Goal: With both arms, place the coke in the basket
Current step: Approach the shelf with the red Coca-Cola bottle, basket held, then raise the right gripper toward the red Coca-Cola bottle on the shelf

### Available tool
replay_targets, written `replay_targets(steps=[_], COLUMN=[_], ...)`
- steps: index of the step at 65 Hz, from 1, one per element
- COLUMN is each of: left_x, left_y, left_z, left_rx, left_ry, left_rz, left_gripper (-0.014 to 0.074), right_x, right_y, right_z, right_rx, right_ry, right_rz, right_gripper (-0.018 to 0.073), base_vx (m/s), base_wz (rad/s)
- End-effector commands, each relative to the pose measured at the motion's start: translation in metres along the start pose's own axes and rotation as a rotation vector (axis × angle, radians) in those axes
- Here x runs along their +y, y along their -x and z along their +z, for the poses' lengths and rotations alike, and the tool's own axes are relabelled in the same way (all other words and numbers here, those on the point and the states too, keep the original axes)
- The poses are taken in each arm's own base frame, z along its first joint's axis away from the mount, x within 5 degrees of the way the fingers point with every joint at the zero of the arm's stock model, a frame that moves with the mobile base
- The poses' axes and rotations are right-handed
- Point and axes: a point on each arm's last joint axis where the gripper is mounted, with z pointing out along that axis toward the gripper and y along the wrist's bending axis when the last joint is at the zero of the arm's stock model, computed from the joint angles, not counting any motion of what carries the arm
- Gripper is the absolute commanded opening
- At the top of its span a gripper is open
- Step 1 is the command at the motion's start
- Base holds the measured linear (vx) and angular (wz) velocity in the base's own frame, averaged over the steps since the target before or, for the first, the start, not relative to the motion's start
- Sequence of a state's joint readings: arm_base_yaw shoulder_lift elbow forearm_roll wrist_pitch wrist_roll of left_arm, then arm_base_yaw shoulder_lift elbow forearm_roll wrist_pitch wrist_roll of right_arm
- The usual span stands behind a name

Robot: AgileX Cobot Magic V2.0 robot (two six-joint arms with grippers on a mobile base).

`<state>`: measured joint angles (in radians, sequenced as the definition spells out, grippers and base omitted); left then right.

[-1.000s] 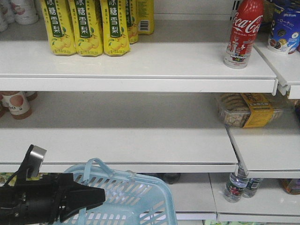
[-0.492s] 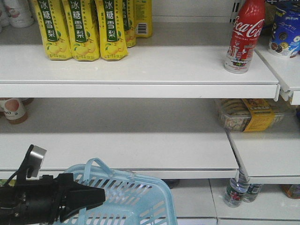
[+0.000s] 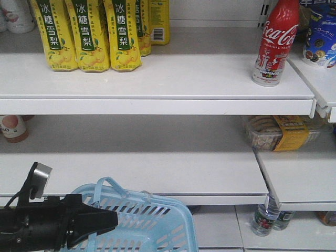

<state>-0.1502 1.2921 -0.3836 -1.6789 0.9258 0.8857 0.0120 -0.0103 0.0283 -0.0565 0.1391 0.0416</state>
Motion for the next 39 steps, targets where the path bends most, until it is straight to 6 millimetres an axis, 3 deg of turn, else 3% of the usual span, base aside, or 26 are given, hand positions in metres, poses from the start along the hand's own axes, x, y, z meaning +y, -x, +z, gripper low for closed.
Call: replay_targets(steps=[1, 39], left_x=[-0.0191, -0.0191], left_y=[0.0043, 0.0043], left_z=[-0.0031, -0.0031], left_rx=[-0.029, -0.029], left_ry=[-0.127, -0.127], left_rz=[-0.009, -0.009], left_gripper=[-0.0006, -0.0006], right_x=[0.0003, 0.0003], right_y=[0.0038, 0.0038], right_z=[-0.0009, -0.0009], right_rx=[-0.079, -0.079], right_ry=[0.002, 0.002], right_rz=[-0.008, -0.008], right_gripper=[-0.0010, -0.0010], base_vx=[0.03, 0.02], base_wz=[0.00, 0.00])
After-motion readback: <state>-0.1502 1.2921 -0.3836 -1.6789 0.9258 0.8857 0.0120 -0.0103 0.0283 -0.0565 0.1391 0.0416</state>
